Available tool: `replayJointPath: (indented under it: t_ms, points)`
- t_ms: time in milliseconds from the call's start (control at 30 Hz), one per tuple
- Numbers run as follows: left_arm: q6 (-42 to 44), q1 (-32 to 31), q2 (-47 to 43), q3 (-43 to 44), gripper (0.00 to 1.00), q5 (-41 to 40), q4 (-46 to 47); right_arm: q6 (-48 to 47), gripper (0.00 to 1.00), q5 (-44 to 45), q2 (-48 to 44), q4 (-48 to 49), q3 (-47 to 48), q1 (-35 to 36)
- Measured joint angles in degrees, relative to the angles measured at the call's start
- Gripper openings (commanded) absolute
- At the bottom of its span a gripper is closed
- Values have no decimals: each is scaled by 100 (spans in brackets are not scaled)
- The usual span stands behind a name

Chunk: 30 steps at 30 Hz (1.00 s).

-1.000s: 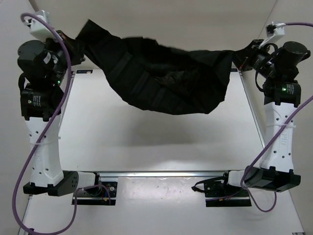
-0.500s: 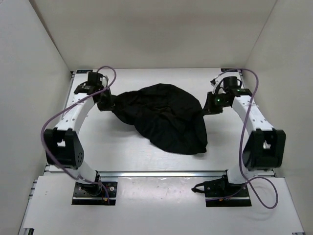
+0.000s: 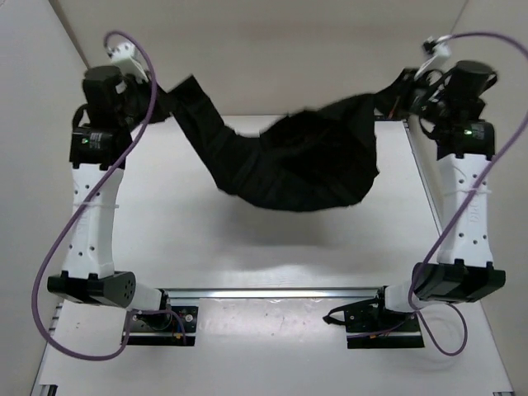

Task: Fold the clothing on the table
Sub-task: Flatten the skirt out

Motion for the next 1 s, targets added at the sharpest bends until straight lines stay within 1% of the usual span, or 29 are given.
replayJointPath:
  t_ms: [67,167,200,300,367,433,533,600,633,667,700,733,767,800,833,867,900,933,1000]
  points:
    - [-122,-11,-103,448,0,-2,245,109,0,-63,-114,278,372,-50]
    - [-208,-90,-568,522,0,-122,393,50,0,46,-592,472,415,0]
    - [-225,-103,-723,503,0,-181,407,37,0,79,-774,549,330,7]
    - [-284,-68,-1099,208,0,-289,553,9,0,131,-1263,787,-319,-107]
    - [-363,4,-1200,-203,0,-306,761,0,0,249,-1375,861,-695,-234]
    - [-442,63,-1189,-916,0,-260,1097,-74,0,413,-1220,898,-1137,-210]
    - [-531,68,-828,-2218,0,-96,1314,-238,0,557,-522,553,-1681,-13]
    - [-542,42,-444,-3045,0,-35,1237,-389,0,623,199,232,-1998,153]
    - [-529,20,-291,-3445,0,-26,1104,-483,10,658,501,-15,-2208,254]
    - [-520,11,-236,-3744,0,-20,940,-542,27,704,667,-258,-2409,345]
    - [-509,11,-251,-3987,2,-17,745,-592,36,761,728,-505,-2590,437]
    - [-498,11,-330,-4094,8,-7,597,-643,57,802,691,-678,-2734,511]
    - [-470,11,-448,-4133,13,0,529,-629,69,811,575,-767,-2809,555]
    - [-452,20,-599,-4131,38,0,557,-625,75,802,400,-719,-2872,595]
    - [-411,24,-758,-4118,65,2,621,-610,77,780,151,-599,-2942,592]
    - [-404,24,-883,-4076,76,22,671,-595,79,734,-98,-452,-2999,535]
    - [-428,20,-975,-3995,93,42,717,-557,79,697,-374,-264,-3045,439]
    - [-411,17,-999,-3915,99,50,778,-507,79,678,-599,-111,-3058,352]
    - [-426,-28,-957,-3862,98,72,916,-487,78,723,-831,116,-3058,260]
